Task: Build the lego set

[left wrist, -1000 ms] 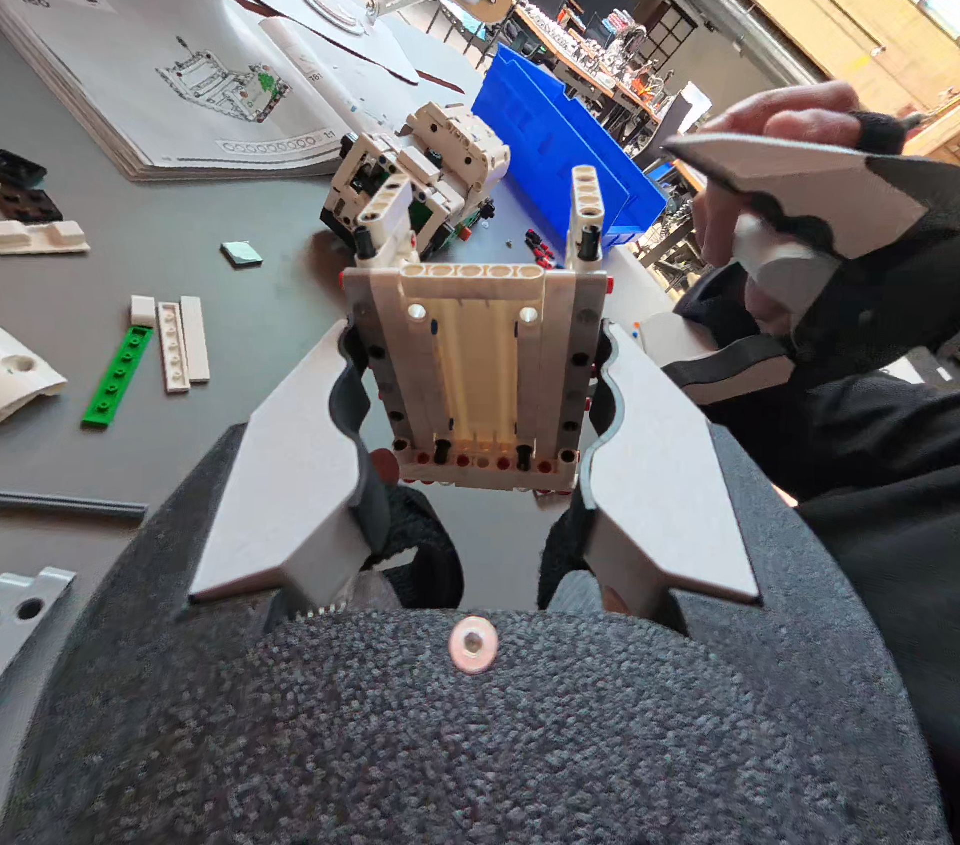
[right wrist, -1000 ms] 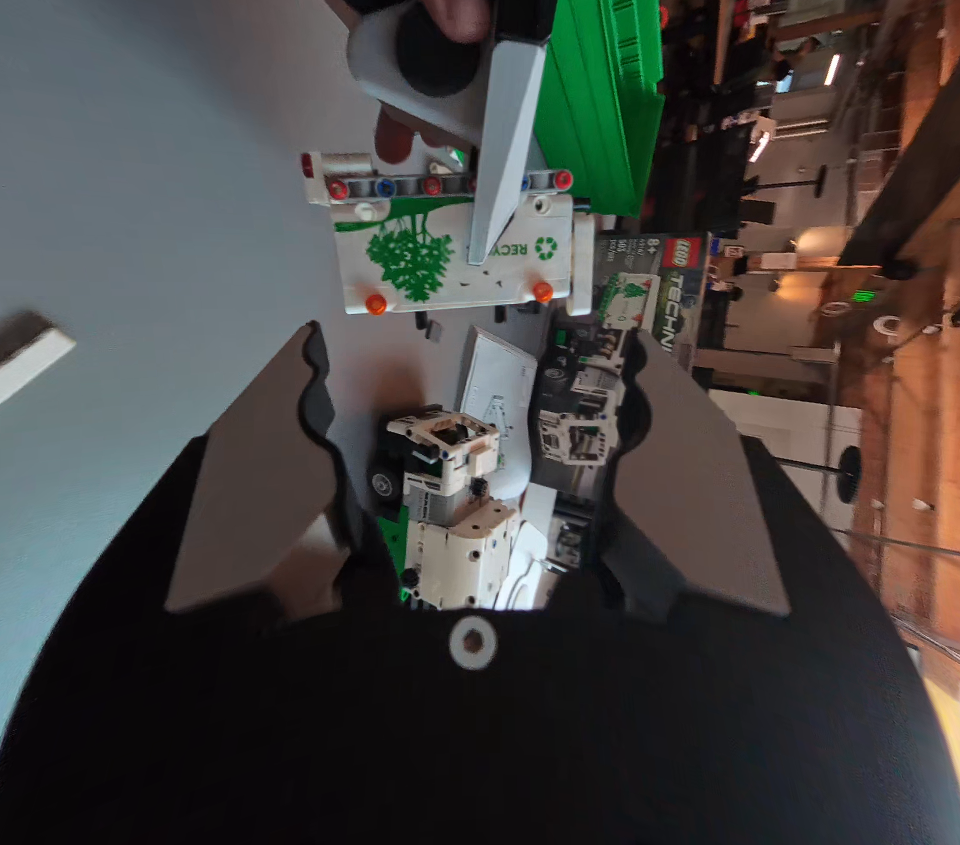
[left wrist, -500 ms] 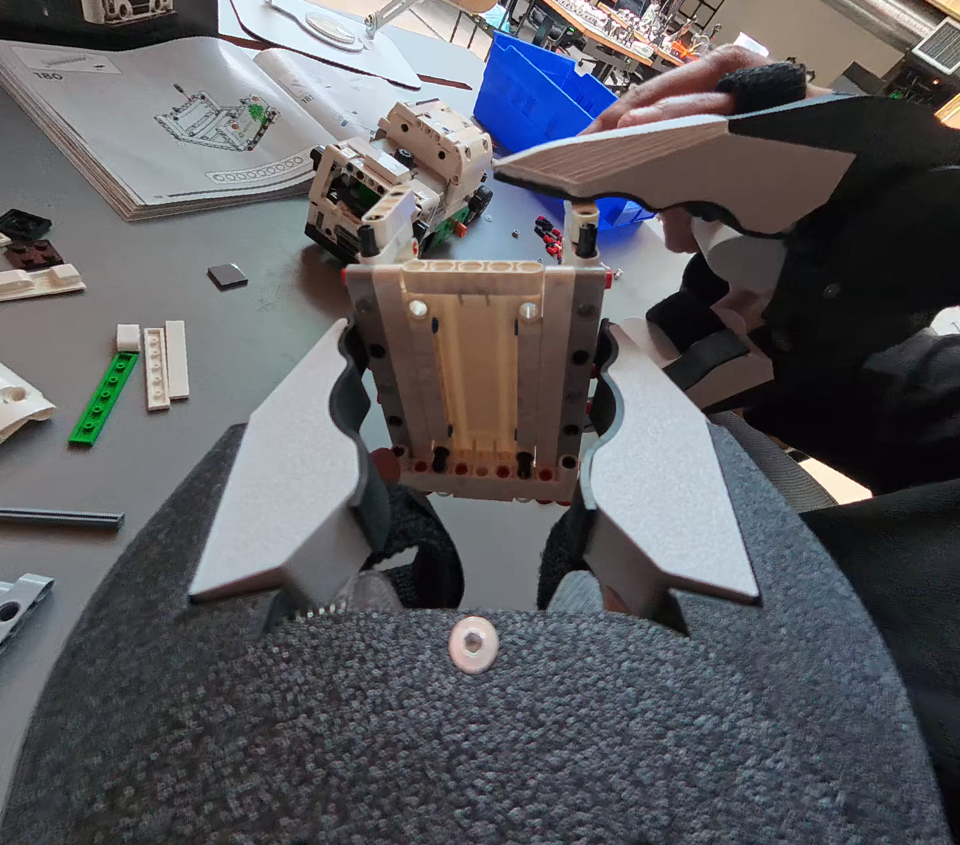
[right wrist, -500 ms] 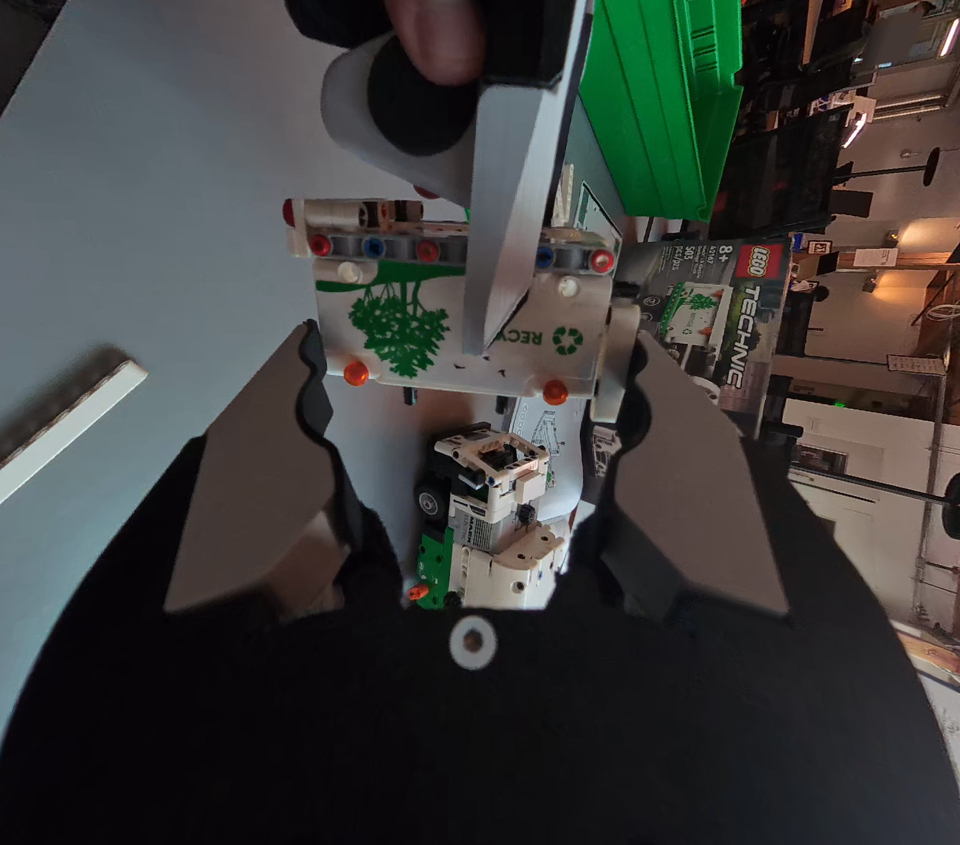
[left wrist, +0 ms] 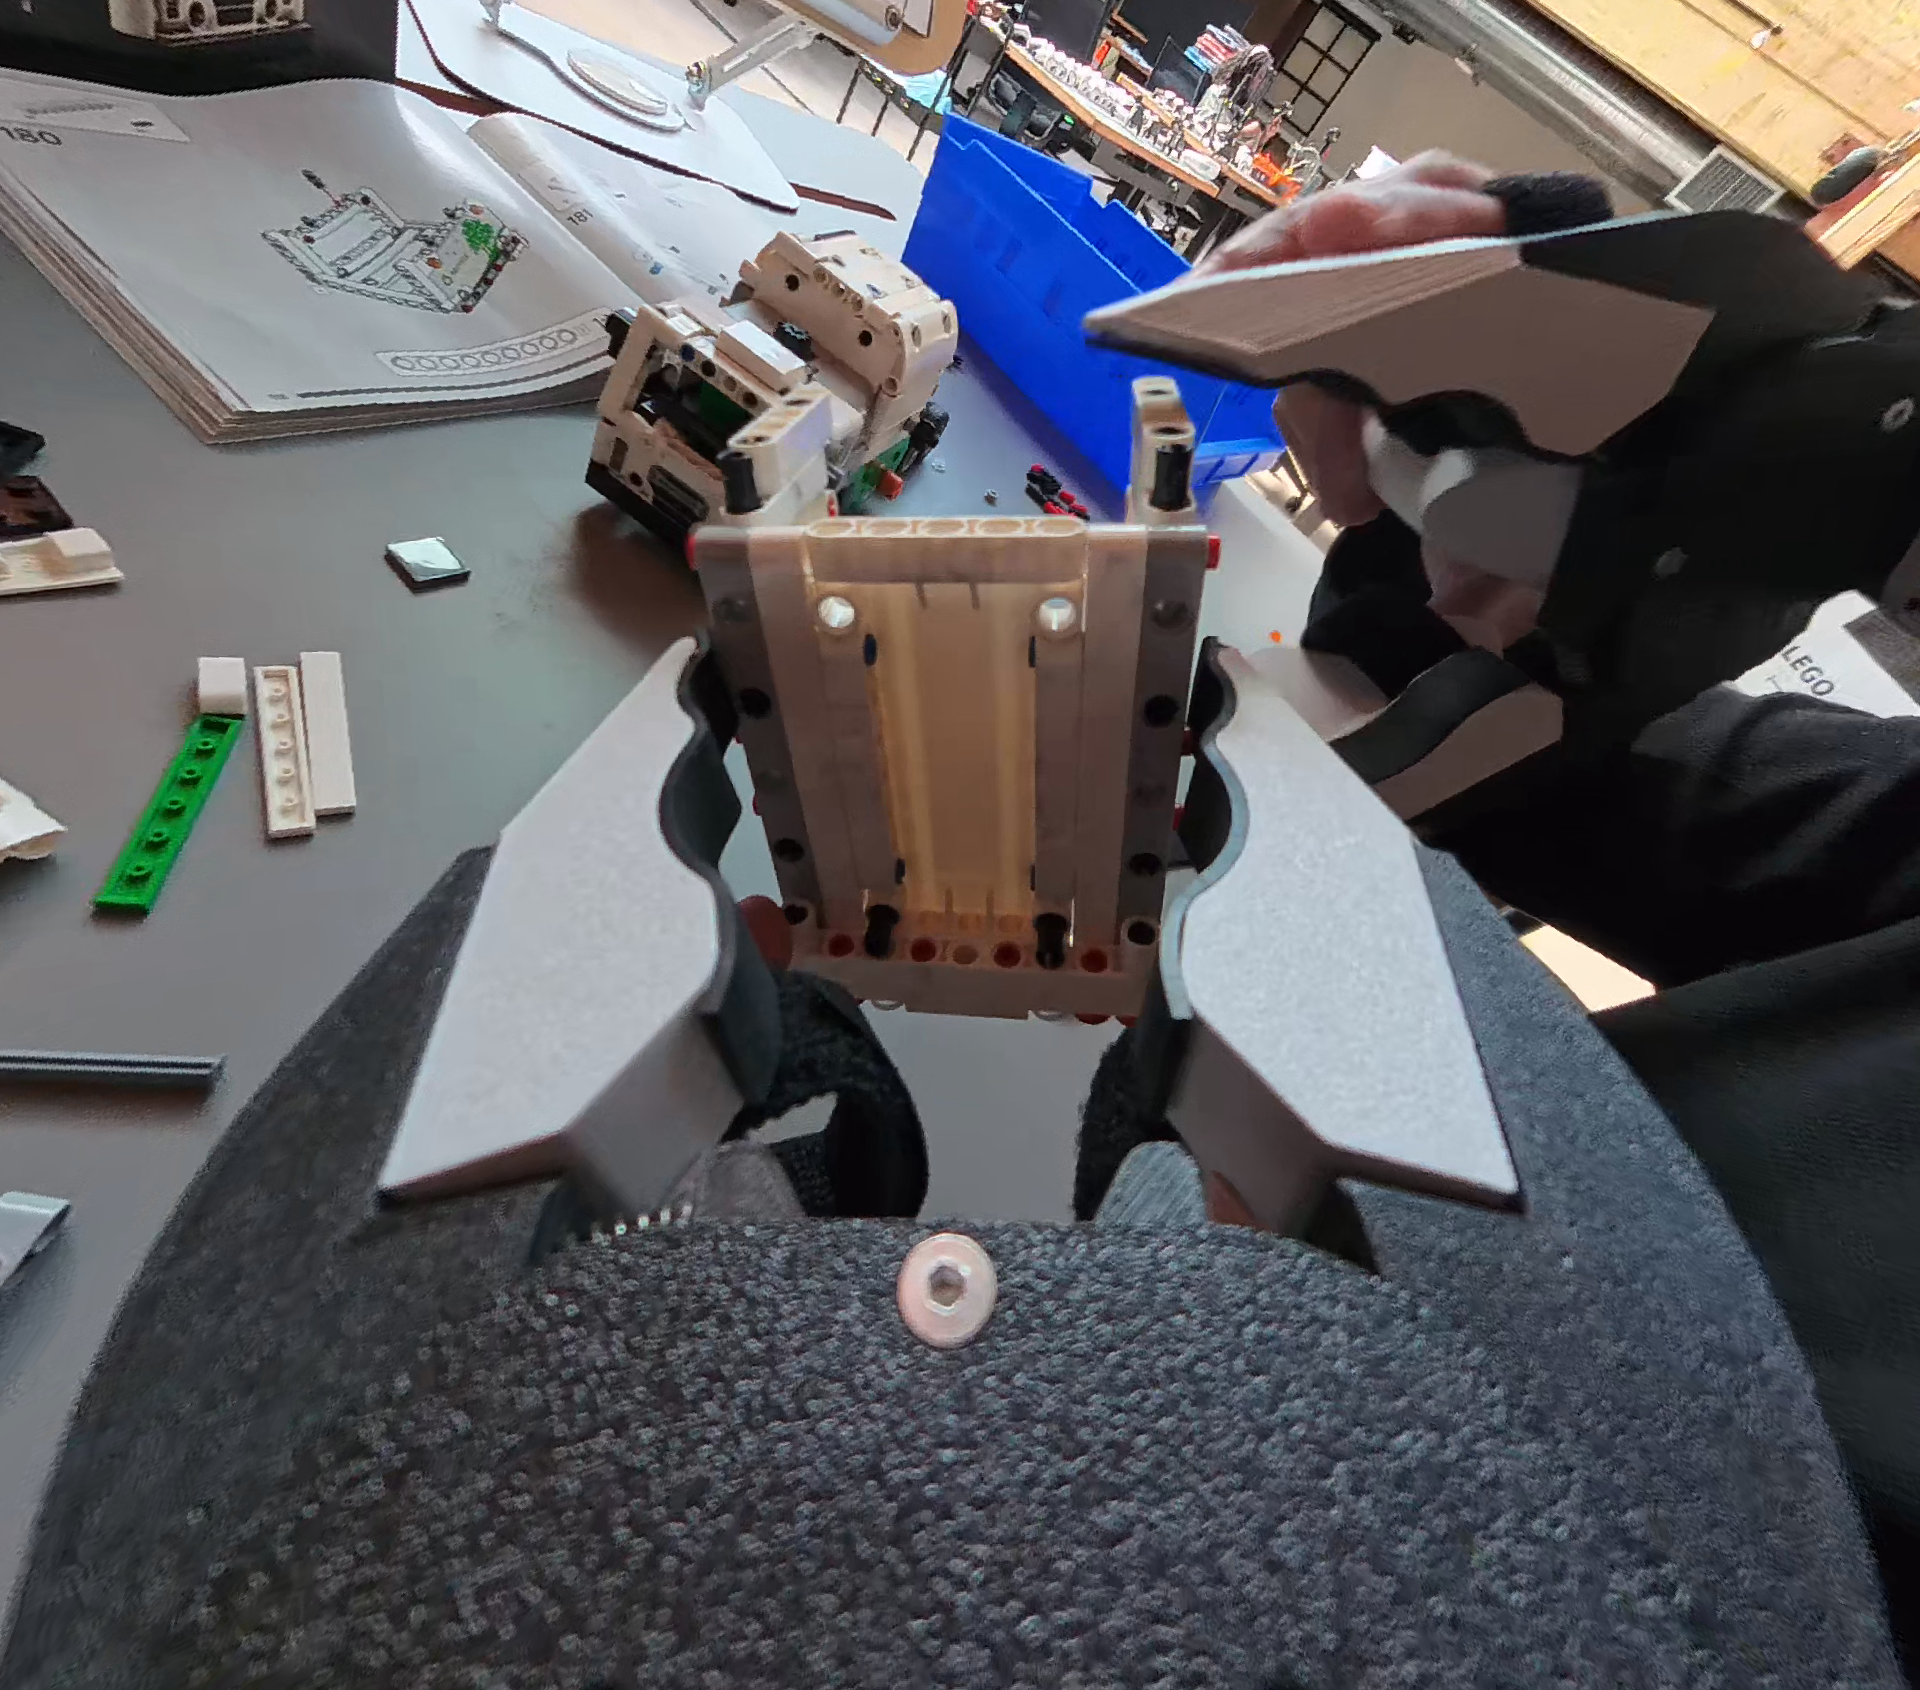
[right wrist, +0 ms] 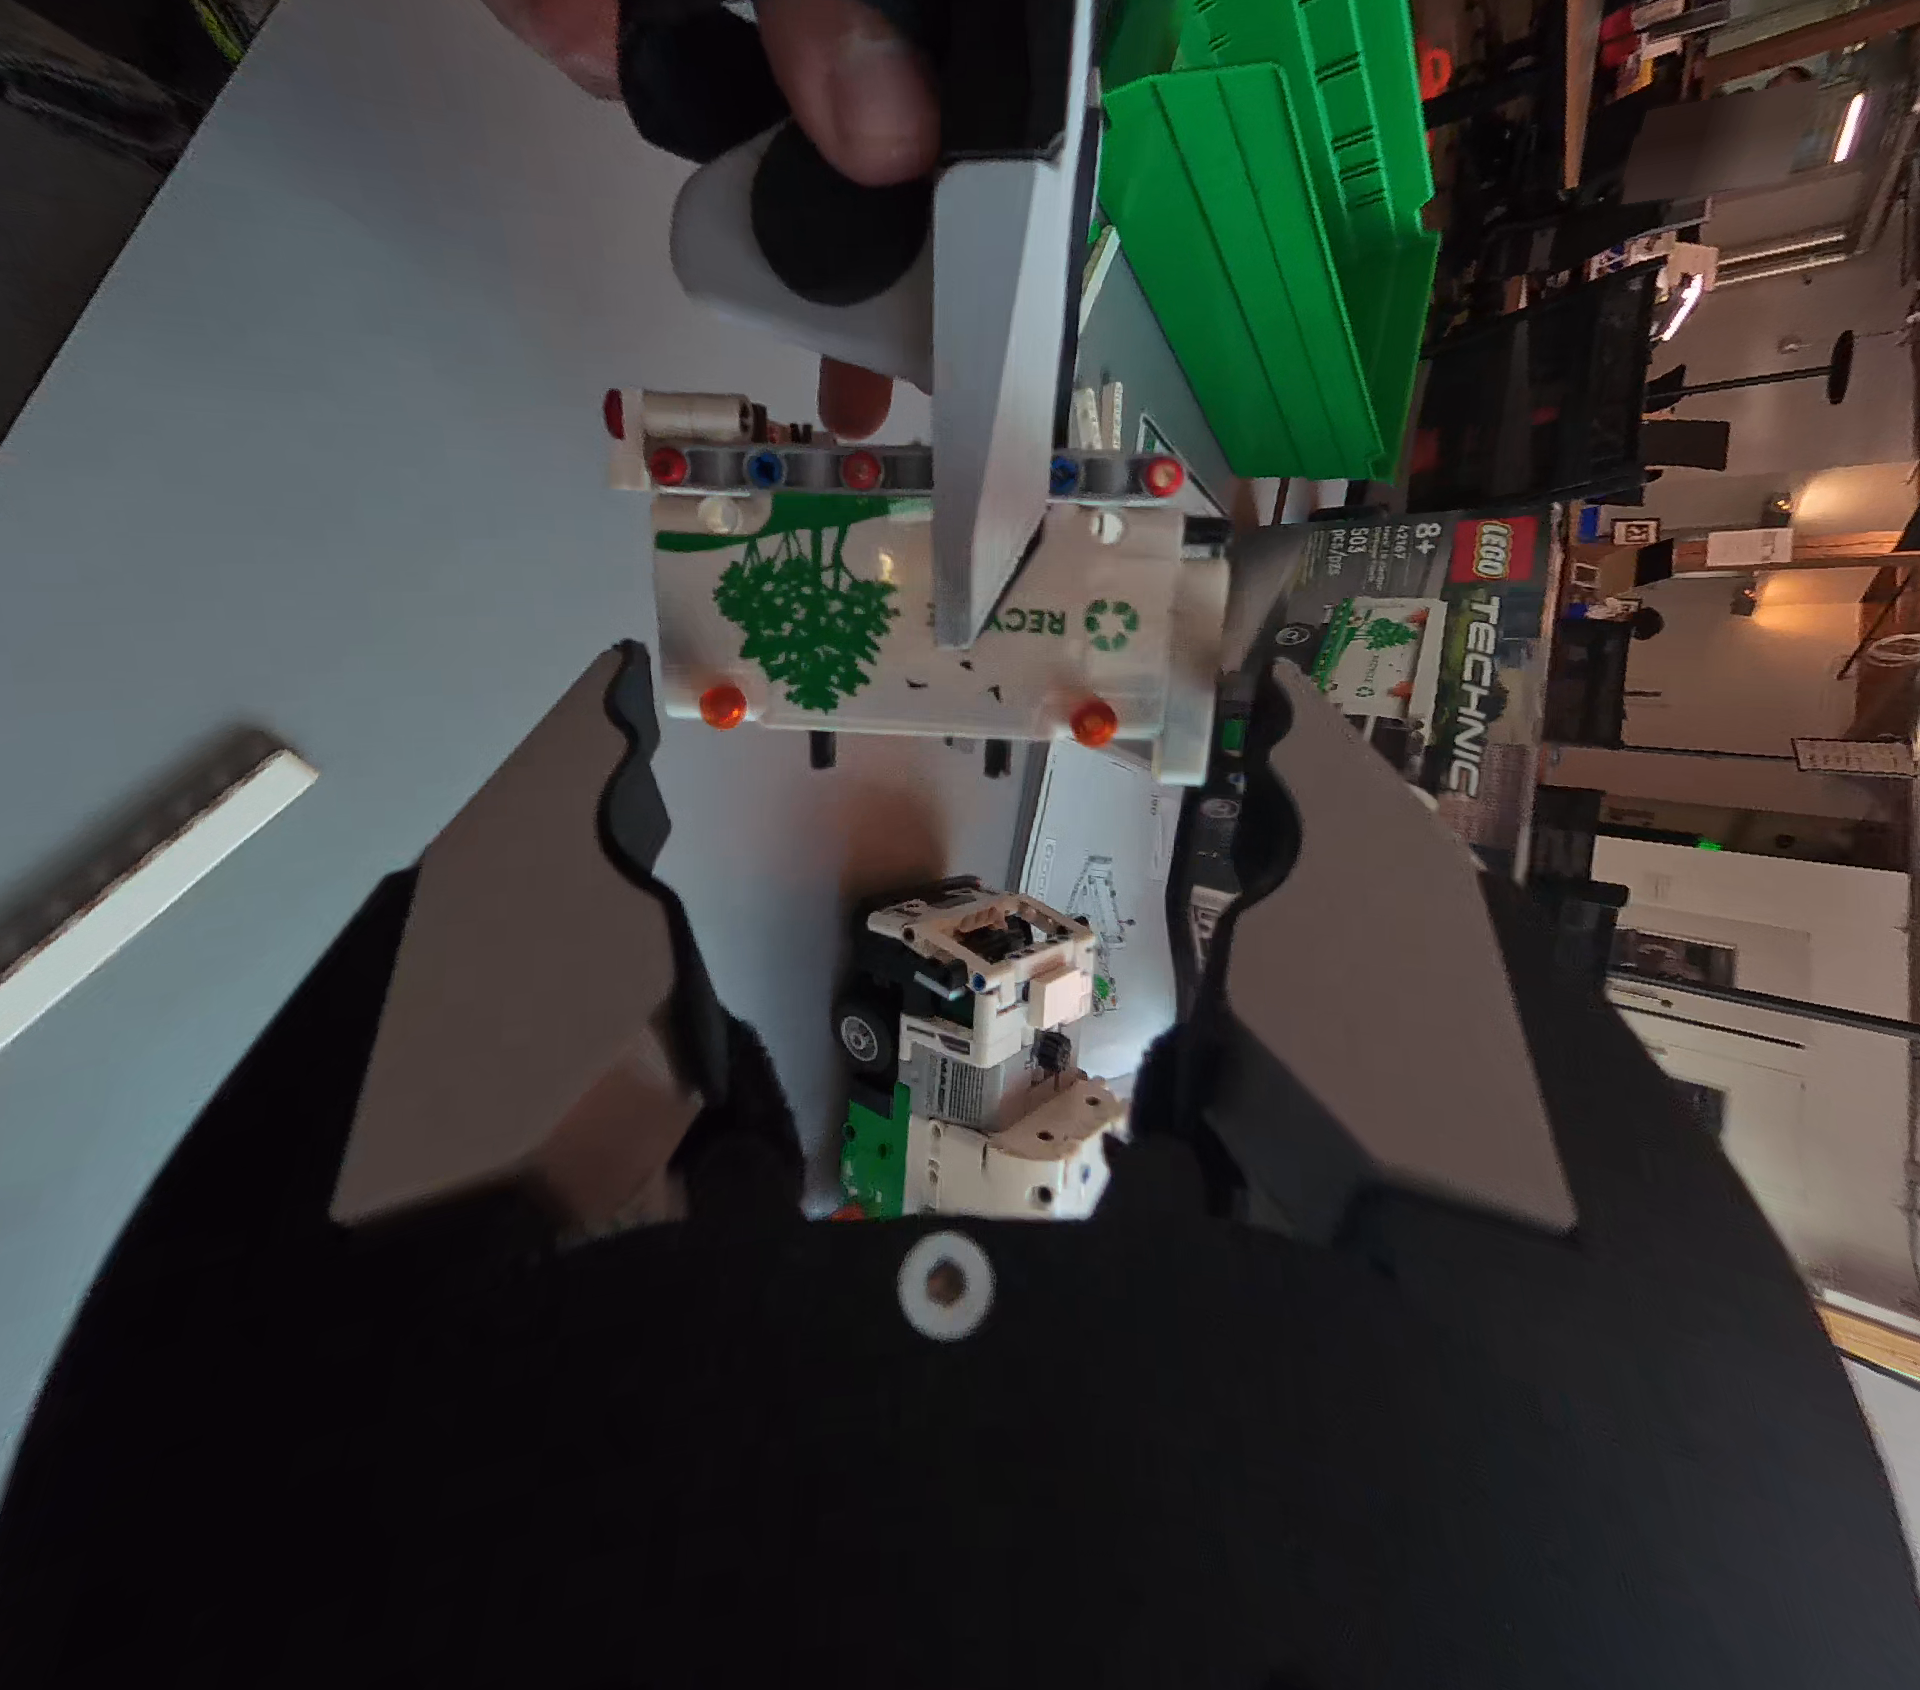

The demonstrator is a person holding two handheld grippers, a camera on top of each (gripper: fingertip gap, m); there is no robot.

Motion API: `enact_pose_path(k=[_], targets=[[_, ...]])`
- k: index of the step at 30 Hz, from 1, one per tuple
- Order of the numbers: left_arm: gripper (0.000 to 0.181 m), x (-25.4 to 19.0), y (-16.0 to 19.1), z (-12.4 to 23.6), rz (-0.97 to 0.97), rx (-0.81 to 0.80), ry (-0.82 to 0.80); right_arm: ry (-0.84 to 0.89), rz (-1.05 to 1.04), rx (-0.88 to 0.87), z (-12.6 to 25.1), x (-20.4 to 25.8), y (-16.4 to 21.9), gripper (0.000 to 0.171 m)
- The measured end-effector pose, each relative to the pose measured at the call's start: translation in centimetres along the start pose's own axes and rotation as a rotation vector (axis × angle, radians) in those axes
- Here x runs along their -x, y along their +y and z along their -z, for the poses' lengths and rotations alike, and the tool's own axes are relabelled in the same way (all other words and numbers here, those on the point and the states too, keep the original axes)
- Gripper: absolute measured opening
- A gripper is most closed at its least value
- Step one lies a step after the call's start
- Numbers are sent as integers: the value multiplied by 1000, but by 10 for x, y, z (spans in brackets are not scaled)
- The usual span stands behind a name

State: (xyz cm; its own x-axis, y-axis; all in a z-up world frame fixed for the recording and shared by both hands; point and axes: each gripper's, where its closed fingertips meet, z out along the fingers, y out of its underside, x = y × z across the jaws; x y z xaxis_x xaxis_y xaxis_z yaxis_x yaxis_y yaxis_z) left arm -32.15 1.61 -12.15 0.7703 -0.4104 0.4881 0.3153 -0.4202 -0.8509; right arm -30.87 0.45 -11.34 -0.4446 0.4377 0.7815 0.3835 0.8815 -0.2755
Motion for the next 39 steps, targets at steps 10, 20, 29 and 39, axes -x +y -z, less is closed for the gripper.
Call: enact_pose_path(k=[10,20,29,39], targets=[[85,-9,-1,-1,-22,-16,25,-34,4,63,-3,5,12,110],[85,-1,-13,1,-138,-121,-35,-20,-110,-93,14,-10,11,102],[84,-32,-36,13,-297,-381,53,-559,-819,-652,45,-3,-15,49],[85,-59,-4,-4,-409,-274,139,-699,-680,-578,58,24,-18,6]])
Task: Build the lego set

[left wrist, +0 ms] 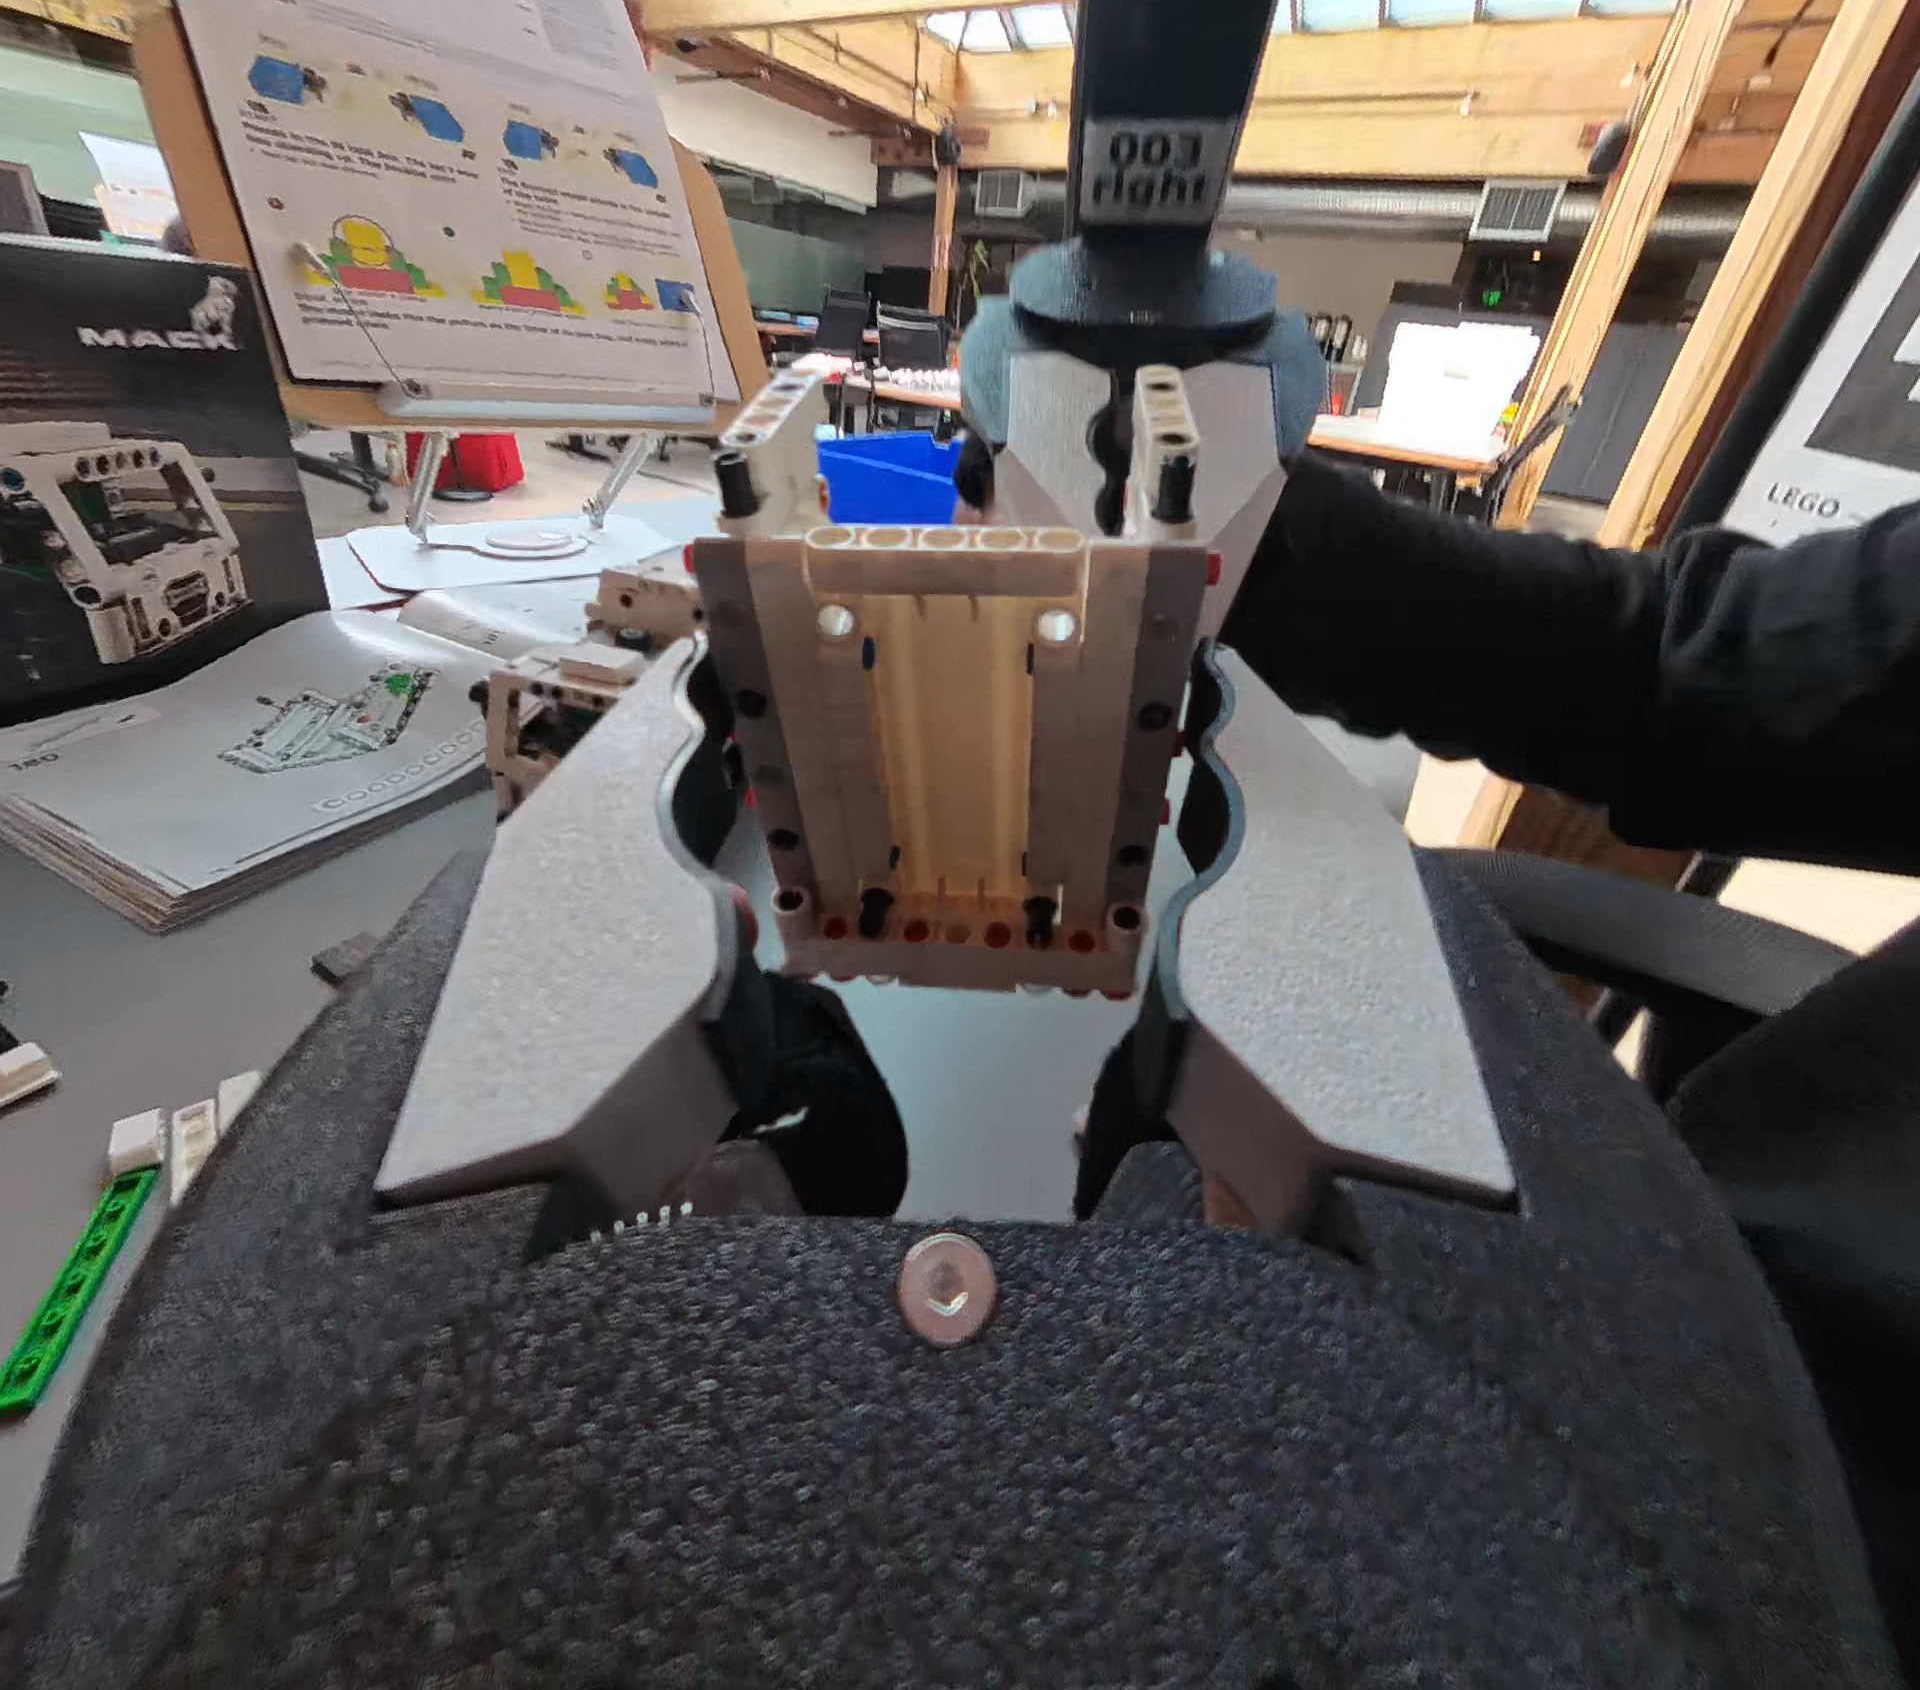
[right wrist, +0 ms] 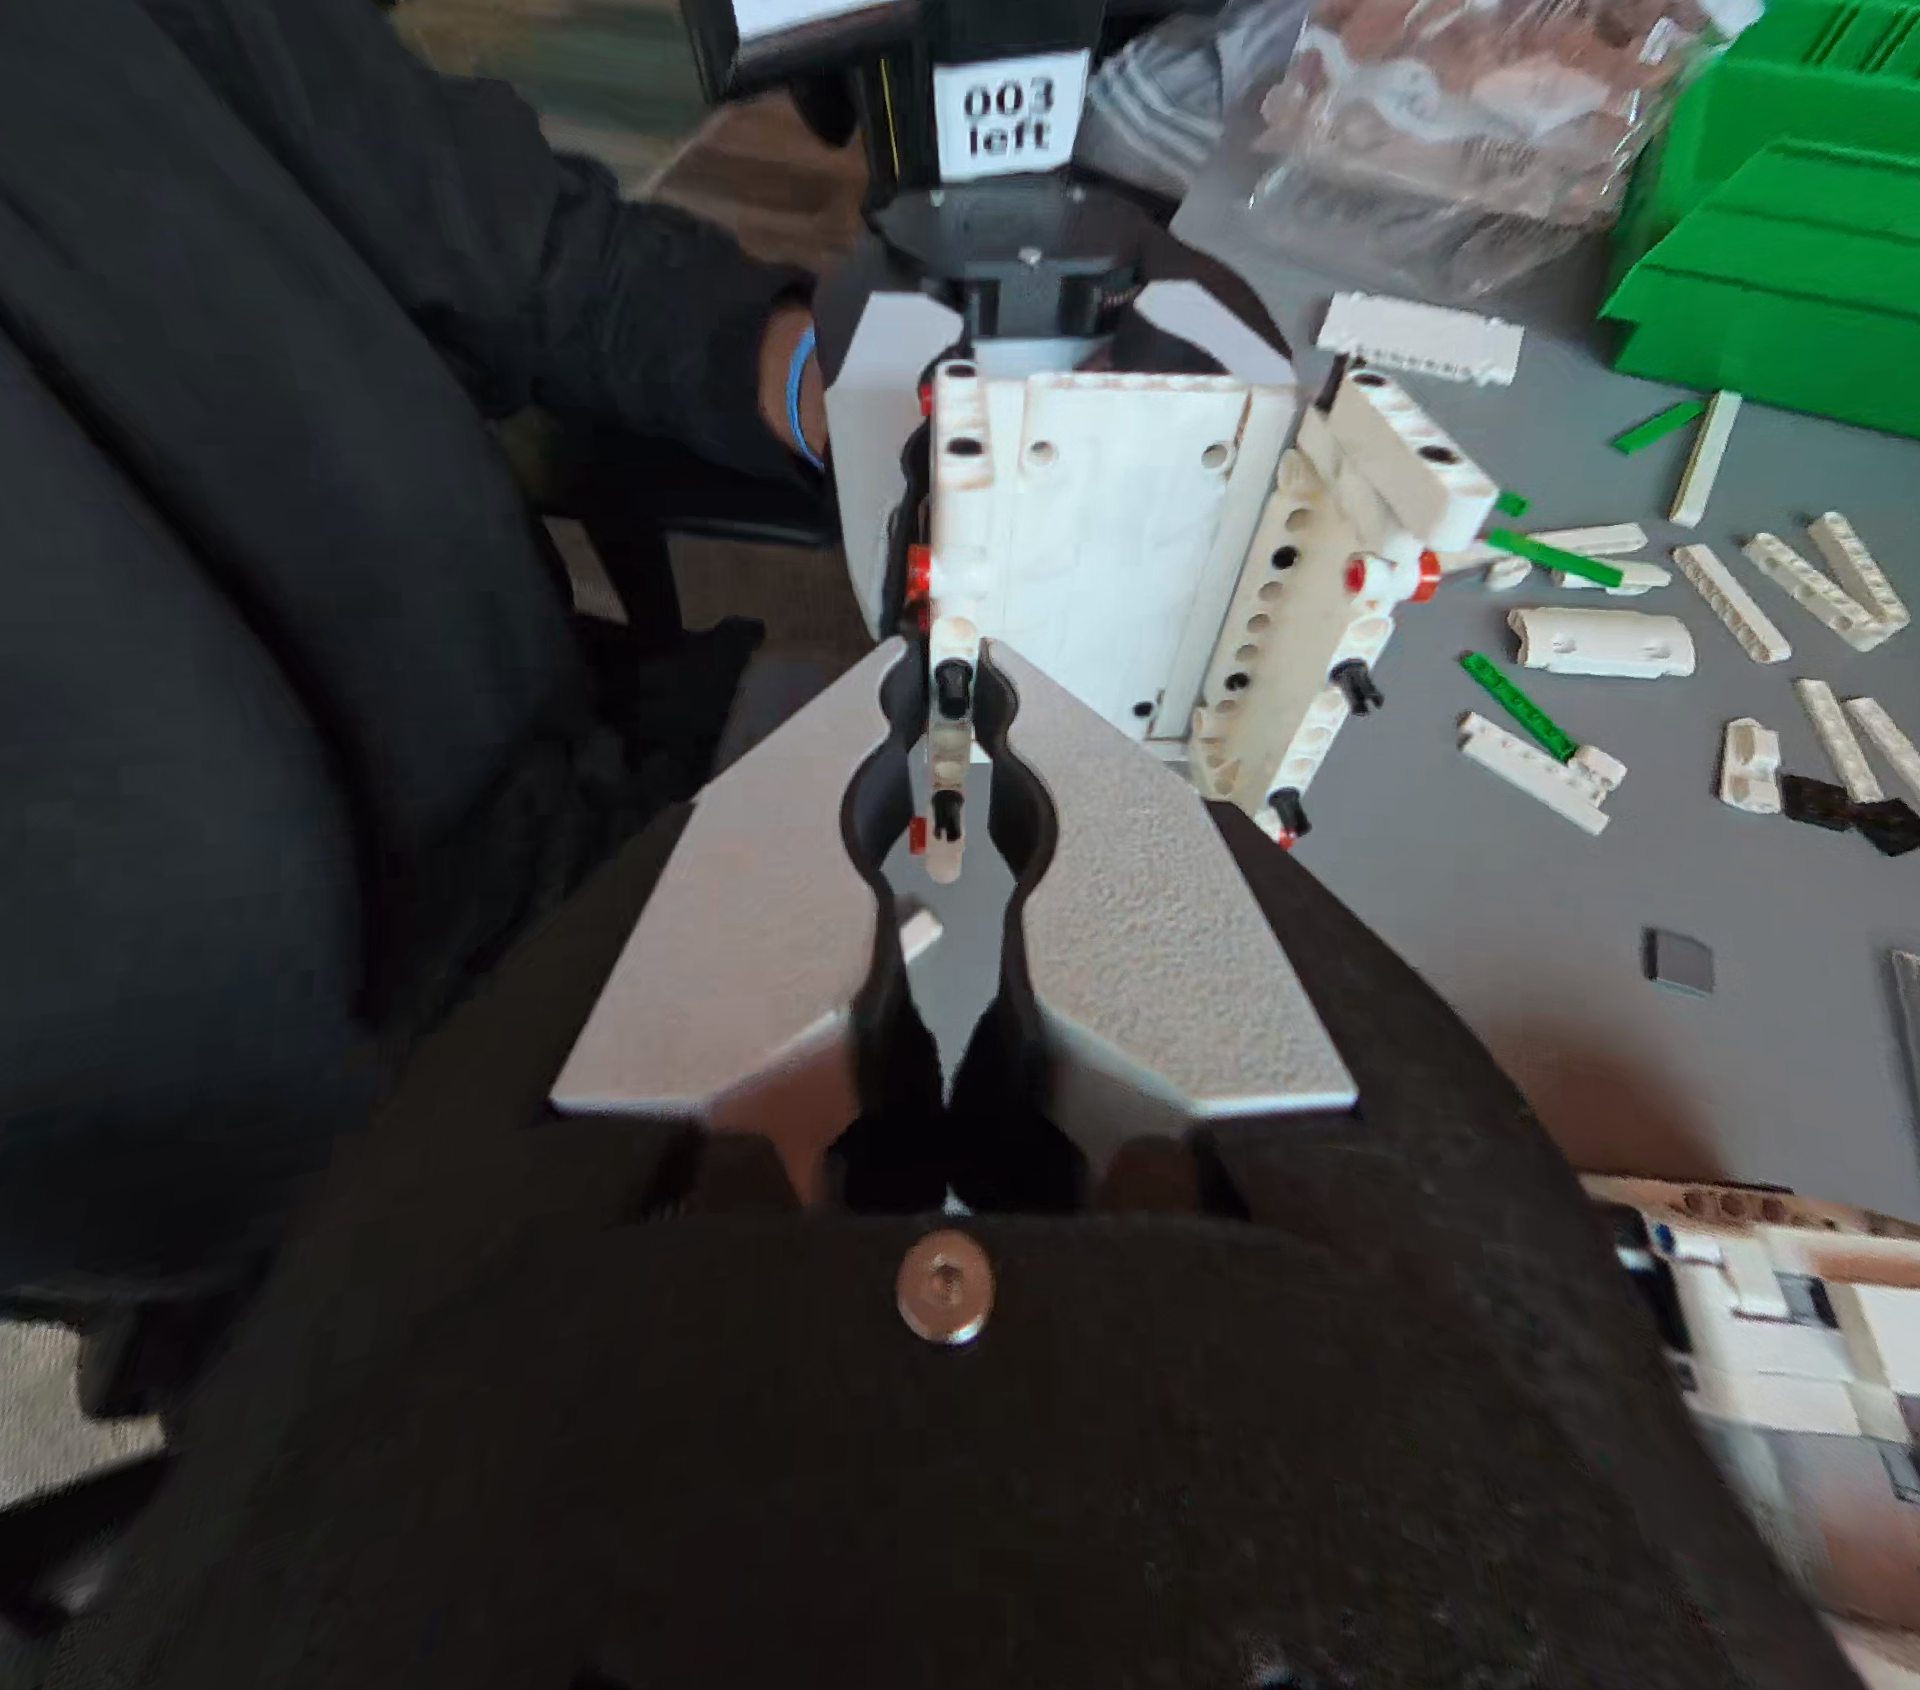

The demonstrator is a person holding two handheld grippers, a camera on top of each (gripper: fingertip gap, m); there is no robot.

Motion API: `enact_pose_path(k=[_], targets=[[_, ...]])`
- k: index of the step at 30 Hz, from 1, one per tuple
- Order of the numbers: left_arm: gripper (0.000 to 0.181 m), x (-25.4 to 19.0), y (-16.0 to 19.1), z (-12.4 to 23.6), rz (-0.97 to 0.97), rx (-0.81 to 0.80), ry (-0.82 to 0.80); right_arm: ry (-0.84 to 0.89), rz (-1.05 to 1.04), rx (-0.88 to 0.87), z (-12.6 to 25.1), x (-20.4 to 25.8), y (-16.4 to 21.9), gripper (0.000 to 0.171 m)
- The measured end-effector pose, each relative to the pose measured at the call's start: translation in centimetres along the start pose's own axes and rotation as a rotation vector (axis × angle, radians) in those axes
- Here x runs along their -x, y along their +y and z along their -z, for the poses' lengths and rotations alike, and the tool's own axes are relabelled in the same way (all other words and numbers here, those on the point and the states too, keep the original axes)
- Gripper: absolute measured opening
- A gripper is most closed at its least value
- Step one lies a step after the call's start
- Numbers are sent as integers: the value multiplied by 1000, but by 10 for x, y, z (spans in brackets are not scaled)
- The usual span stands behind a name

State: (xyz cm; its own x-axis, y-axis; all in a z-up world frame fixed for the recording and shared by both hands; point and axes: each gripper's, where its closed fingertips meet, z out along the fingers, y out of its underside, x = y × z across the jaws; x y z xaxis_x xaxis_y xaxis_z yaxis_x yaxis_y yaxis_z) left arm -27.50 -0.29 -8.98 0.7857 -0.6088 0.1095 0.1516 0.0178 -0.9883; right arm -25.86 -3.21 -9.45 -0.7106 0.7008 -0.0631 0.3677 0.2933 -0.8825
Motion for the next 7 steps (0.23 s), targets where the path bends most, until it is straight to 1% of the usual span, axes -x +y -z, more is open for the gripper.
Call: enact_pose_path(k=[1,3,4,7], targets=[[83,-2,8,-1,5,53,15,0,17,68,3,1,5,6],[95,-6,25,-2,41,149,41,23,22,203,15,-3,12,5],[94,-6,32,-2,55,193,41,31,29,286,23,-4,18,5],[78,-14,65,-1,50,386,47,38,-2,553,49,-2,45,5]])
